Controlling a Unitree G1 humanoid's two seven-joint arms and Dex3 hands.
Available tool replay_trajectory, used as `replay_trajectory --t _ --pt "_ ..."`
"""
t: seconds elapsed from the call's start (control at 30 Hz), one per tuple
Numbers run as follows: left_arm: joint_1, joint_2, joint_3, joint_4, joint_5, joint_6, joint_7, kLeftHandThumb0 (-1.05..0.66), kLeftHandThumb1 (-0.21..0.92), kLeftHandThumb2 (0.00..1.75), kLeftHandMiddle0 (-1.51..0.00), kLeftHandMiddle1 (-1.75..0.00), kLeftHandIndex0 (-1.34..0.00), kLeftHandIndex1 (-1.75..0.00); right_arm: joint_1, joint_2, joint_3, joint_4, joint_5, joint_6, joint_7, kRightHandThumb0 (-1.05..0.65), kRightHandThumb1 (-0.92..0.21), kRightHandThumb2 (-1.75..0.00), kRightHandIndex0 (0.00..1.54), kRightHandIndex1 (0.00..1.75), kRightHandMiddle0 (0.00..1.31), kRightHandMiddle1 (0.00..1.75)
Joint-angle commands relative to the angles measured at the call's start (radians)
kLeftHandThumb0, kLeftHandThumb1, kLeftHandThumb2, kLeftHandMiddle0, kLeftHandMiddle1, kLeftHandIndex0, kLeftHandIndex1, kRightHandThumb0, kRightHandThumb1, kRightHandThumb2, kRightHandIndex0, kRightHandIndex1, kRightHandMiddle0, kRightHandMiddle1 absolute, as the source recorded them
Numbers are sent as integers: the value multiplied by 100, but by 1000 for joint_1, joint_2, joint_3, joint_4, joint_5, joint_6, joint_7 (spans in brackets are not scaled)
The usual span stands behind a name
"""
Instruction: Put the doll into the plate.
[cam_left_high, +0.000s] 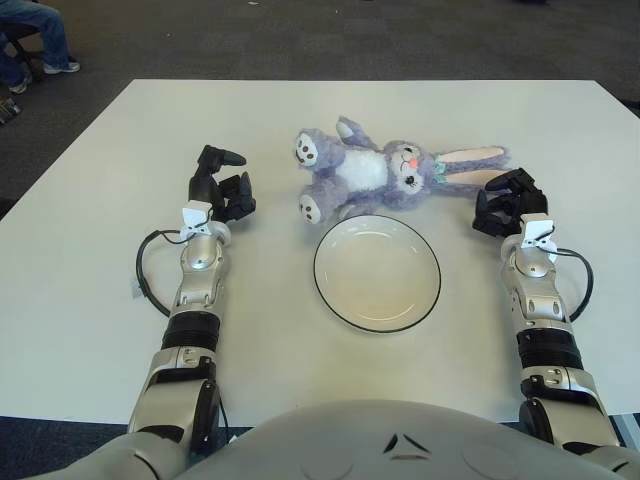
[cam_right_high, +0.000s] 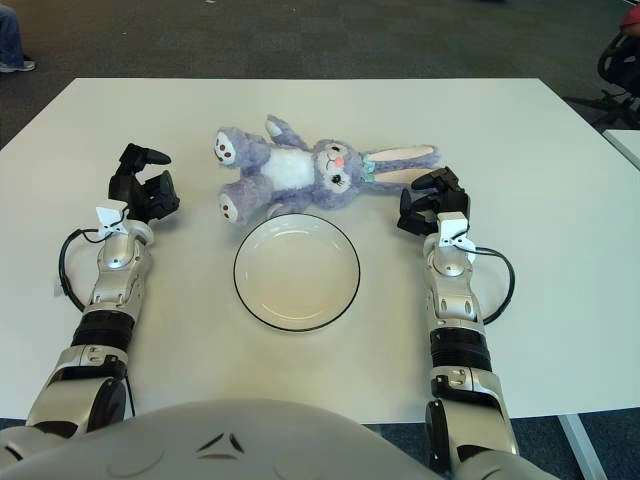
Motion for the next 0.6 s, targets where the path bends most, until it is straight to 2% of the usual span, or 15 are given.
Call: replay_trajectory --t 0.0,0.57 --pt "115 -66 -18 47 8 12 12 -41 54 103 -121 -175 -43 -175 27 8 6 8 -16 35 8 -1 -31 -133 51 175 50 174" --pt "116 -64 -18 34 2 32 9 -41 56 100 -120 -175 -42 -175 27 12 3 9 -20 29 20 -1 -29 -135 52 175 51 174"
